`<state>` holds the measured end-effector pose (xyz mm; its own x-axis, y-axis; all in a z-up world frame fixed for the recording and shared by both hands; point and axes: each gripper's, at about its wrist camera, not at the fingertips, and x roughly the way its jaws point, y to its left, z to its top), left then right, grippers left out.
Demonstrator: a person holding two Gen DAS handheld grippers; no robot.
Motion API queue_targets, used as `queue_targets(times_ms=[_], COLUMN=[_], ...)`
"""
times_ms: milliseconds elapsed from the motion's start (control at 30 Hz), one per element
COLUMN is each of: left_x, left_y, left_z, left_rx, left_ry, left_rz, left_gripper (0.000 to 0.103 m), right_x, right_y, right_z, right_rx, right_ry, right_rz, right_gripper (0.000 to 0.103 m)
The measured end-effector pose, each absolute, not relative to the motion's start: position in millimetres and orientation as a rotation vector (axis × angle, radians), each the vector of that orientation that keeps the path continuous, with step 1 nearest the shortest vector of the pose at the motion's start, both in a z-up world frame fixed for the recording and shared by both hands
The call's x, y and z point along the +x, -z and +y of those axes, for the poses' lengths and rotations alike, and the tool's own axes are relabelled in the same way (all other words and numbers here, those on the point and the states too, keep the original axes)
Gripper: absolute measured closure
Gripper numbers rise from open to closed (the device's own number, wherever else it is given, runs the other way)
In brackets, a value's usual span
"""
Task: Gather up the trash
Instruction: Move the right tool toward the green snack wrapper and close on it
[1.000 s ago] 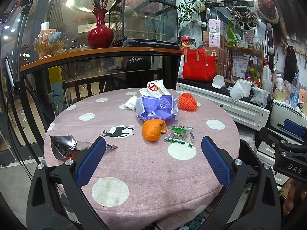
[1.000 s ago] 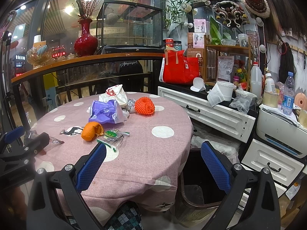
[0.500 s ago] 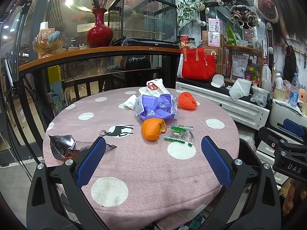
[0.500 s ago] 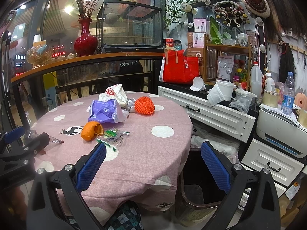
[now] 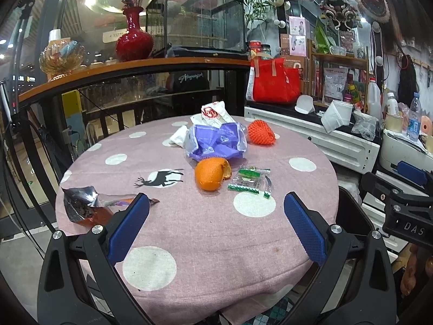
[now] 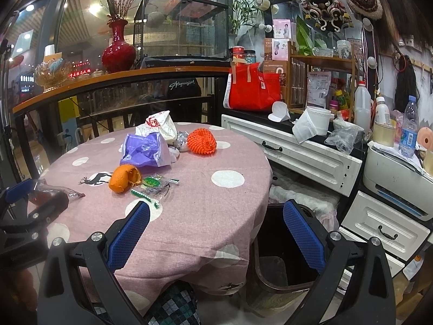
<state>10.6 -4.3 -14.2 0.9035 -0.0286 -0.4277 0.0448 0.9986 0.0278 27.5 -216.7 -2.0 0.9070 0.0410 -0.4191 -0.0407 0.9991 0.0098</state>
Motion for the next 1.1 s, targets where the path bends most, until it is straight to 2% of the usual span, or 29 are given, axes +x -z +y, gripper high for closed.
queue_targets(times_ms=[733, 1100], left_x=[75, 100], left_y=[28, 35], left_z=[20, 29], left_rx=[0.018, -0.001], left_ry=[0.179, 0.261], left_rz=[0.662, 0.749], left_gripper=[0.005, 0.005], right_x=[126, 197], right_y=[27, 51], right_z=[-195, -150], right_rx=[-0.065, -0.242], right_ry=[-0.261, -0.501], right_rz=[0.759, 0.884], right_gripper=[0.006, 0.006])
